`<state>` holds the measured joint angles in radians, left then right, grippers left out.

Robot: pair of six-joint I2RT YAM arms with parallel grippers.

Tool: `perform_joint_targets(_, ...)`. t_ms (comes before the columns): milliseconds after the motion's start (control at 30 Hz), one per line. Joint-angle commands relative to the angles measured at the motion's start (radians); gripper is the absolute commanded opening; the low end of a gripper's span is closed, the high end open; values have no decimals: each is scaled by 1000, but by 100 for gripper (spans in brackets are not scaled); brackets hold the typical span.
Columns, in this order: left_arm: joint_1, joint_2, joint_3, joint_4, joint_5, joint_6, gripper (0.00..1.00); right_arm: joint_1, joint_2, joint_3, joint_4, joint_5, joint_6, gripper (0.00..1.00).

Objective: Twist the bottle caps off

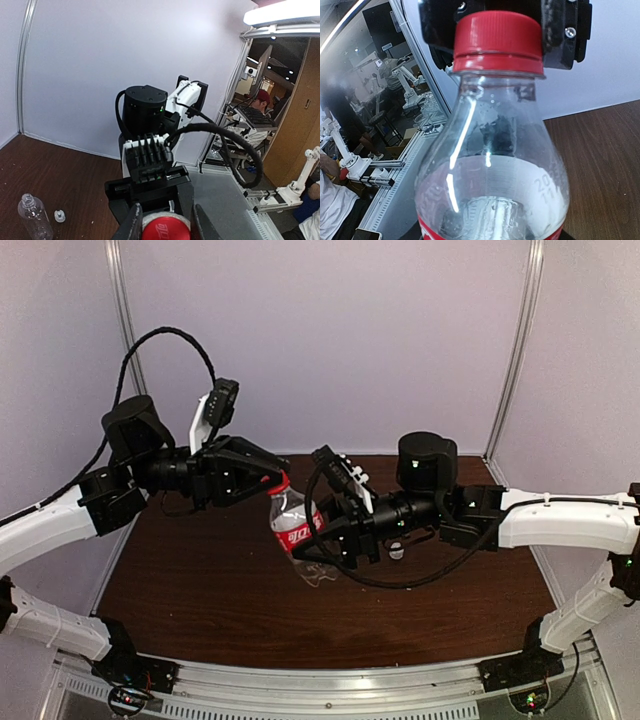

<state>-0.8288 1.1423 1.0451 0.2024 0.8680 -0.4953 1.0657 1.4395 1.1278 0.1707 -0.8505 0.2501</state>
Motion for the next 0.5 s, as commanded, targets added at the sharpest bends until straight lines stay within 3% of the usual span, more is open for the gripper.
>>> perform_joint_targets(0,-7,4,-2,35,-4,-2,21,2,-35,25,0,36,-20,33)
perform_joint_targets(200,-17,-3,-3,-7,-57,1,0,-3,-48,33,-33,129,-39,32)
perform_joint_targets(367,-31,-29,14,-100,-217,15,0,-4,-44,68,-127,309,-96,31)
perform_joint_targets(467,-47,-31,53,-206,-407,-18,0,-4,-37,89,-163,460,-134,30)
